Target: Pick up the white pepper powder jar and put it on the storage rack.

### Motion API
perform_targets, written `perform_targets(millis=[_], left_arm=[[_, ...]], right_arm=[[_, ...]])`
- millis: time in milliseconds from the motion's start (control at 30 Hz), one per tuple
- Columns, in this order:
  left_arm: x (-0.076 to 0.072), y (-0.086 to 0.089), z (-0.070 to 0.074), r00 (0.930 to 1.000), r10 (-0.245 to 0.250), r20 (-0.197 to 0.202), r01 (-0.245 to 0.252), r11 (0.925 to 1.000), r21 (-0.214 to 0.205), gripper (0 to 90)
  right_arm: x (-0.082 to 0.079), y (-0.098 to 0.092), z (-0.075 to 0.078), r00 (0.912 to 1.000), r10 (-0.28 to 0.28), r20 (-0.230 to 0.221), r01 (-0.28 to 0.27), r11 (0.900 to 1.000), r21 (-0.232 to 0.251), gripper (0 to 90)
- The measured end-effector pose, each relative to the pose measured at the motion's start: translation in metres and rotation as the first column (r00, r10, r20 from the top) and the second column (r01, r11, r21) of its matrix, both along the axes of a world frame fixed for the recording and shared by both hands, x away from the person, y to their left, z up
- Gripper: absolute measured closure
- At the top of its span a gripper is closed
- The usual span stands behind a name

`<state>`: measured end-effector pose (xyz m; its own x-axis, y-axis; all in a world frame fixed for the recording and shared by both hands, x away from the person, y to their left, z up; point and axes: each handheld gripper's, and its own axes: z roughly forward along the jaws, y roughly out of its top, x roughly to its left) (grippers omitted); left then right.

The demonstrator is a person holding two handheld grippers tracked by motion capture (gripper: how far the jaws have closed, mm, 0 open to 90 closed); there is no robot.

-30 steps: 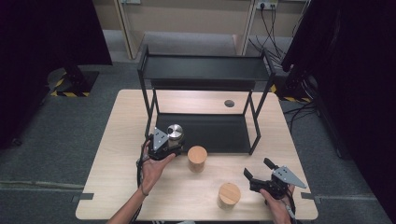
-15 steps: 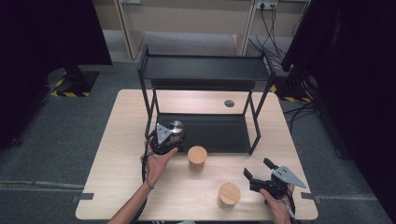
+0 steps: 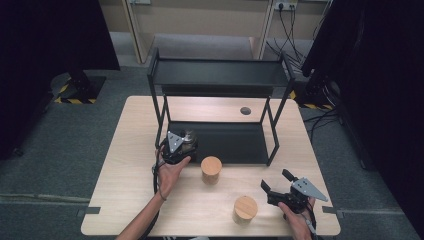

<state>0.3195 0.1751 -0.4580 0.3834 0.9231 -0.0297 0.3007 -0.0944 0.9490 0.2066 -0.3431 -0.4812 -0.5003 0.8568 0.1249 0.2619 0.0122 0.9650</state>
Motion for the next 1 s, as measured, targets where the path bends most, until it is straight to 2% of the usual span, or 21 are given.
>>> perform_targets(millis=[400, 800, 833, 967, 1000], left_arm=[[0.0061, -0.0023, -0.0058, 0.9998, 0.017, -0.010, -0.017, 0.9998, -0.006, 30.7], [0.0056, -0.0021, -0.0086, 0.9999, 0.013, -0.003, -0.013, 0.9999, -0.011, 30.5], [0.0059, -0.0019, -0.0083, 0.9999, 0.011, -0.005, -0.011, 0.9999, -0.010, 30.0], [0.0040, -0.0021, -0.0042, 0.9997, 0.020, -0.012, -0.020, 0.9997, -0.014, 17.9], [0.0028, -0.0025, -0.0026, 0.9998, 0.018, -0.009, -0.018, 0.9998, -0.008, 17.9]], right_arm=[[0.0005, -0.0004, -0.0004, 1.0000, 0.000, -0.001, 0.000, 1.0000, -0.001, 2.5], [0.0001, -0.0004, -0.0004, 1.0000, 0.000, 0.001, 0.000, 1.0000, -0.001, 2.5], [-0.0001, -0.0005, -0.0004, 1.0000, 0.000, 0.002, 0.000, 1.0000, -0.001, 2.5], [-0.0001, -0.0007, -0.0006, 1.0000, 0.000, 0.003, 0.000, 1.0000, 0.000, 2.5], [-0.0001, -0.0007, -0.0006, 1.0000, 0.000, 0.003, 0.000, 1.0000, 0.000, 2.5]])
